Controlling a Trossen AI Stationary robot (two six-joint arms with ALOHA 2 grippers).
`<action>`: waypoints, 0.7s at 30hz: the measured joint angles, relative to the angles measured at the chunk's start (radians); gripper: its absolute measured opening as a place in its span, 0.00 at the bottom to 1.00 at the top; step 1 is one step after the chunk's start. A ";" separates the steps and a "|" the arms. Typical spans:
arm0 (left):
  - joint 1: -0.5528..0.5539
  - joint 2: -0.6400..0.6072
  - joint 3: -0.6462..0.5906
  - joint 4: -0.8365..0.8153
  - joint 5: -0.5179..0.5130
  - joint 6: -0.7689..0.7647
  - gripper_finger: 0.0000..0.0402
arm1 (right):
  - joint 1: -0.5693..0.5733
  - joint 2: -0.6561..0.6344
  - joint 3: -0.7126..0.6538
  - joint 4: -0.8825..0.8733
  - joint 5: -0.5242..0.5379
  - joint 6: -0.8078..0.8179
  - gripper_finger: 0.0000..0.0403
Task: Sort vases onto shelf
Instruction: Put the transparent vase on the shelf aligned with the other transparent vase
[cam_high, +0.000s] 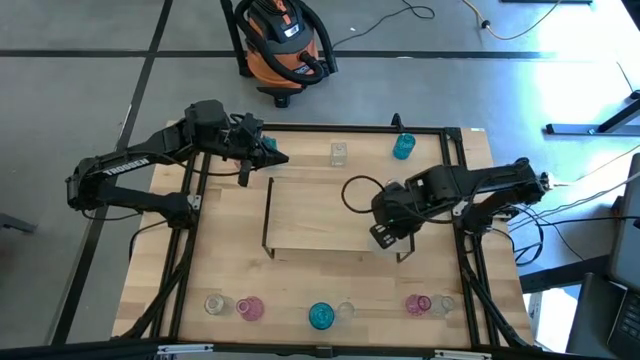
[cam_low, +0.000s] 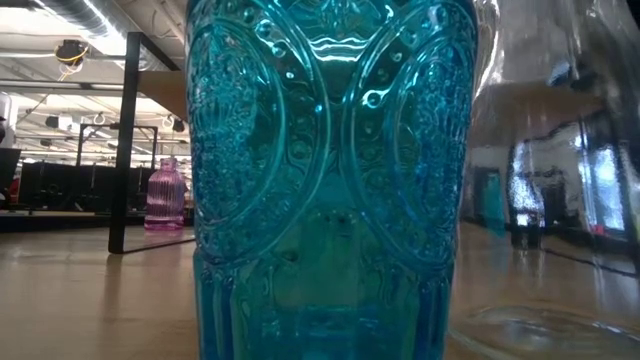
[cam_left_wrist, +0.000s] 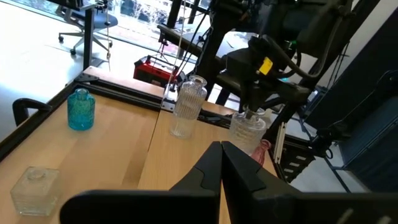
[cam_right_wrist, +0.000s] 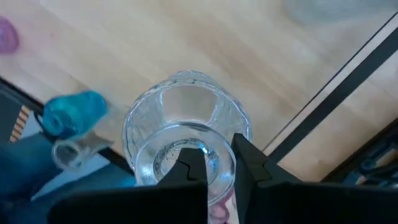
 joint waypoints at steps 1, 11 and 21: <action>0.000 0.000 0.000 0.000 0.000 0.000 0.00 | -0.001 0.000 0.000 0.000 0.009 0.000 0.03; 0.000 0.000 0.000 0.000 0.001 0.000 0.00 | -0.001 -0.005 -0.075 0.011 0.004 0.016 0.06; 0.000 0.000 0.000 0.000 0.001 0.000 0.00 | 0.000 -0.015 -0.091 0.006 0.031 0.057 0.08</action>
